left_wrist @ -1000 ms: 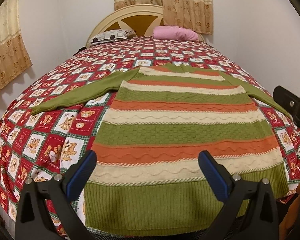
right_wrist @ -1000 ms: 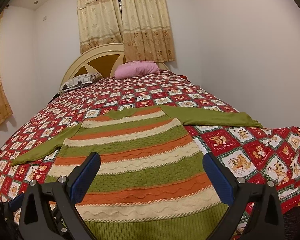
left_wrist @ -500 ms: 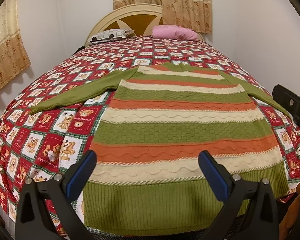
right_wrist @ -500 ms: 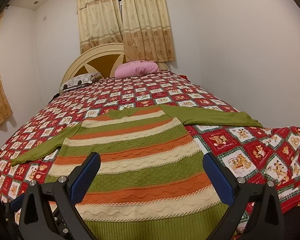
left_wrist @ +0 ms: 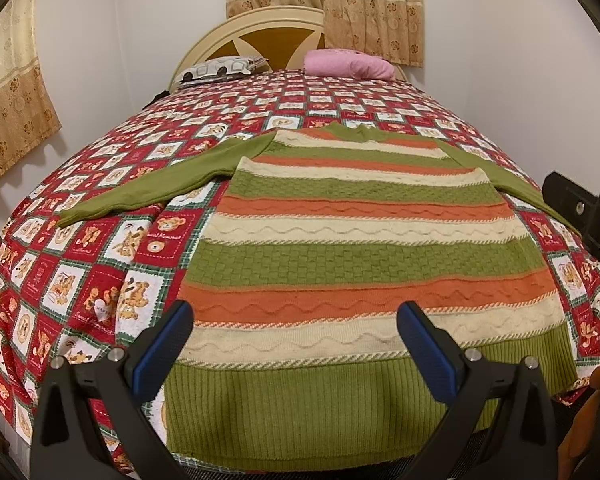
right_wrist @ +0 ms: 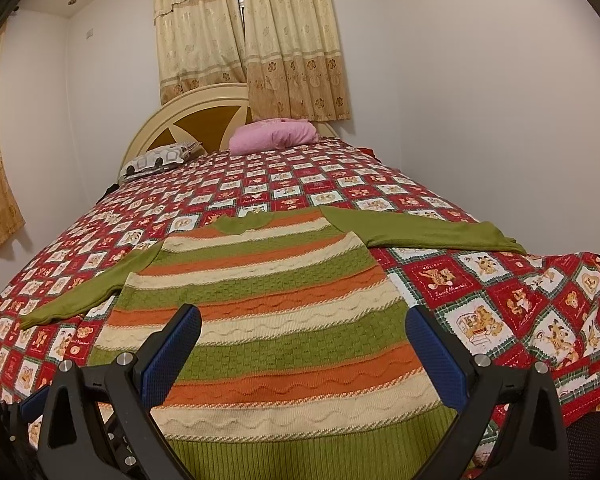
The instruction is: Fold small clothes
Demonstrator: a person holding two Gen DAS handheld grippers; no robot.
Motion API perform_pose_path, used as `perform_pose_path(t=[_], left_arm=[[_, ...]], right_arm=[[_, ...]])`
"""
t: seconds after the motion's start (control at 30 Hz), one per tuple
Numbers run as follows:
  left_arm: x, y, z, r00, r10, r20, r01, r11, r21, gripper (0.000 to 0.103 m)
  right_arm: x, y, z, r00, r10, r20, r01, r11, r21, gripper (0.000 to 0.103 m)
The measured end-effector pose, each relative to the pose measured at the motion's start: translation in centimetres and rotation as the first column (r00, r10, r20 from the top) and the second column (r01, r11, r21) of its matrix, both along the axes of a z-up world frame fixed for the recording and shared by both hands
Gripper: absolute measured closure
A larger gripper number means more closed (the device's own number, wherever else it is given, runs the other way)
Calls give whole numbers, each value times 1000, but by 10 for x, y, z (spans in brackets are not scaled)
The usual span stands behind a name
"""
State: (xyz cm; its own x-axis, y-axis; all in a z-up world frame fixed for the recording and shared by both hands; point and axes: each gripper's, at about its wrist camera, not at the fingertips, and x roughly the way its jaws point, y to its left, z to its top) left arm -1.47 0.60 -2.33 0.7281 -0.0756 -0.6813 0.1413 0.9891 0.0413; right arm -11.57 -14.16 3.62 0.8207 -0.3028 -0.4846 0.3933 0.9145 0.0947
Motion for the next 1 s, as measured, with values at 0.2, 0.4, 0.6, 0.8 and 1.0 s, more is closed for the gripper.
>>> perform_pose_path(t=[0.2,0.4,0.6,0.8,1.0], left_arm=[[0,0,0,1000,0,-1,0,1000,0,0],[-1,-2,-2,1000,0,-3,0,1000,0,0],[-1,-3,-2,1000,1,-4,-1,1000,0,0],[-1,-3,-2,1000,-1,-4,1,1000,-2,0],[3,-5,-7,1000,-11,-20,10,1000,-15,0]], right_arm=[[1,1,-1,1000,-1,-2,1,1000,1,1],[1,-1,-3,1000,1,-6,-1,1000,7,1],[1,-1,-4,1000,1,-7,-1,1000,6,1],[1,-2,-3,1000,0,-5,0,1000,7,1],[1,-3,-4,1000,-5,-10,5,1000,-2,1]])
